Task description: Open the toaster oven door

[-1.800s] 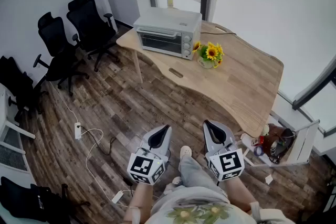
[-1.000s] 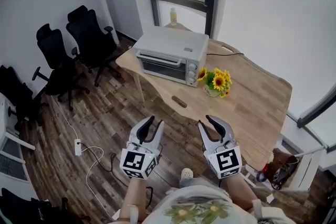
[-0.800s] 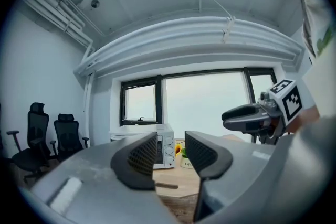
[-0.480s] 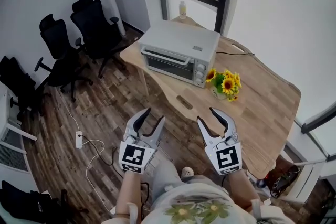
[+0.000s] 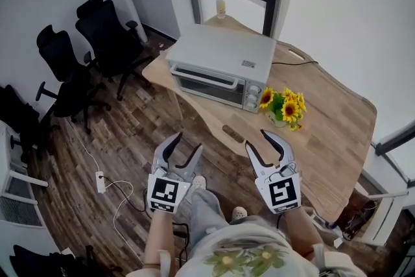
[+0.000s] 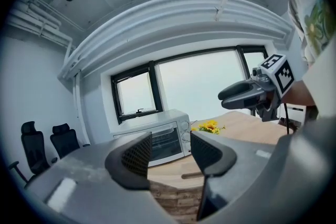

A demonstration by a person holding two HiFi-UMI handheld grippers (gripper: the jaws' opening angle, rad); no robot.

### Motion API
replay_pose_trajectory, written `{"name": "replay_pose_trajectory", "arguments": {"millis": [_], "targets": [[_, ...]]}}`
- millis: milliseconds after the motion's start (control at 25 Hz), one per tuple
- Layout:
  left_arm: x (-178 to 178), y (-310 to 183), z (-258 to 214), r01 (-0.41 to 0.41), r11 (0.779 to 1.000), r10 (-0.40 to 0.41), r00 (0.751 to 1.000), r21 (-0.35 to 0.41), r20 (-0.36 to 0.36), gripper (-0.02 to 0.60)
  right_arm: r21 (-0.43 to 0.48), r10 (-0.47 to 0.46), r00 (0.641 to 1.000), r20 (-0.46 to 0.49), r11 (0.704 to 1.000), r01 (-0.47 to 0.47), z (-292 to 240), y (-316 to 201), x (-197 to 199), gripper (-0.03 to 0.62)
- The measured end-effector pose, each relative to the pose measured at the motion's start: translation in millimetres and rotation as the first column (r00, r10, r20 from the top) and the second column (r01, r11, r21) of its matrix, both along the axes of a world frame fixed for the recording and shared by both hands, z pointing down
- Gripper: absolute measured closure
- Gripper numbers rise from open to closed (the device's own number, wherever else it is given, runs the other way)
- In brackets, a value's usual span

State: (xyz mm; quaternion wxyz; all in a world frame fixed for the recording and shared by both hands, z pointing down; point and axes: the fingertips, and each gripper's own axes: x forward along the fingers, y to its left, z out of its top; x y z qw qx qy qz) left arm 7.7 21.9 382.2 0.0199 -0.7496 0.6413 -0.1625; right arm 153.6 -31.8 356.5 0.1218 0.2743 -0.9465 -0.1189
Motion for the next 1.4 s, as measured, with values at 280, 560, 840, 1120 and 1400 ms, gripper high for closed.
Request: {"name": "replay_pose_trajectory", "arguments": {"millis": [280,560,840,1120,1400], "targets": [[-50.8,-46.4,10.8,-0.044,0.998,0.045,0.999,-0.045,0.014,0.353,-0.019,0.062,0.998,-0.016,0.998,-0.062,10.3,-41.5,-38.9,0.433],[-93.6,-79.6,22.1,-0.073,0.994,0.077,0.996,-0.082,0.047,0.354,-0.041,0.099,0.995,-0.031,0.994,-0.1,21.2,-70.3,-69.3,0.433],[-117.0,-100.3,47.5,-0.122,0.983,0.131,0.989,-0.139,0.061,0.353,-0.072,0.134,0.987,-0.088,0.988,-0.14,41.7,-91.8,-90.1,0.433],[-140.8,-127.5,59.6,-0.169,0.97,0.188,0.977,-0.174,0.101,0.353,-0.053,0.162,0.979,-0.123,0.984,-0.17,55.9,-115.6,-112.9,0.433],[-162.9,-160.4,74.3,-0.215,0.955,0.245,0.96,-0.205,0.137,0.353,-0.023,0.216,0.958,-0.189,0.974,-0.225,70.3,-139.4,-128.9,0.433]]}}
